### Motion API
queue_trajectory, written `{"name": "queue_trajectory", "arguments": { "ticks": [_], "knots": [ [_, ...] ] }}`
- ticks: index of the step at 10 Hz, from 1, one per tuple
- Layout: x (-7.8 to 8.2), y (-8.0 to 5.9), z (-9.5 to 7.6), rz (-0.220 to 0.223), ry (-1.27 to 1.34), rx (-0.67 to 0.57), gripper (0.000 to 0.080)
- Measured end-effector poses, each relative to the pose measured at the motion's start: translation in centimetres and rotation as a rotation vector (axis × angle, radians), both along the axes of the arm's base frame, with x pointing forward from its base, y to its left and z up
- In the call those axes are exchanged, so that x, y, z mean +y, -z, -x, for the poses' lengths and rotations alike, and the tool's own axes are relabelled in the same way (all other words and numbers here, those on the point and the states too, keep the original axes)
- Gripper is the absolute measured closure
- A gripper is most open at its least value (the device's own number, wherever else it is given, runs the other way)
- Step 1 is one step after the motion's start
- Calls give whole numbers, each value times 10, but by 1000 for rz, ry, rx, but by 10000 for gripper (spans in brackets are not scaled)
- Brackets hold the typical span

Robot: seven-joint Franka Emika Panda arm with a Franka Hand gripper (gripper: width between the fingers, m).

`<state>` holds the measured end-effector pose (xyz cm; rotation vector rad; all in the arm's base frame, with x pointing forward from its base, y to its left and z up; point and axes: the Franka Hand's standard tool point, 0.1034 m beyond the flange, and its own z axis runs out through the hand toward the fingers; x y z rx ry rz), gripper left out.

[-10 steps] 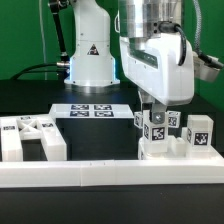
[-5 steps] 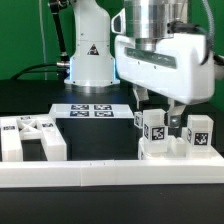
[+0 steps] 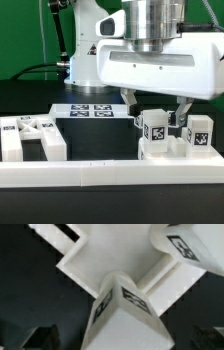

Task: Assemble chair

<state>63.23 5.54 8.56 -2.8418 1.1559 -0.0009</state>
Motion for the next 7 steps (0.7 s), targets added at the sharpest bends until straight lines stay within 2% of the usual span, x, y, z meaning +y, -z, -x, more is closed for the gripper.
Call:
{"name": "queue_trajectory", "arguments": {
  "ticks": [2,7],
  "knots": [
    [-4,1,-1,10,-169,-23,150],
    [0,1,-2,45,-529,-58,150]
  ]
}}
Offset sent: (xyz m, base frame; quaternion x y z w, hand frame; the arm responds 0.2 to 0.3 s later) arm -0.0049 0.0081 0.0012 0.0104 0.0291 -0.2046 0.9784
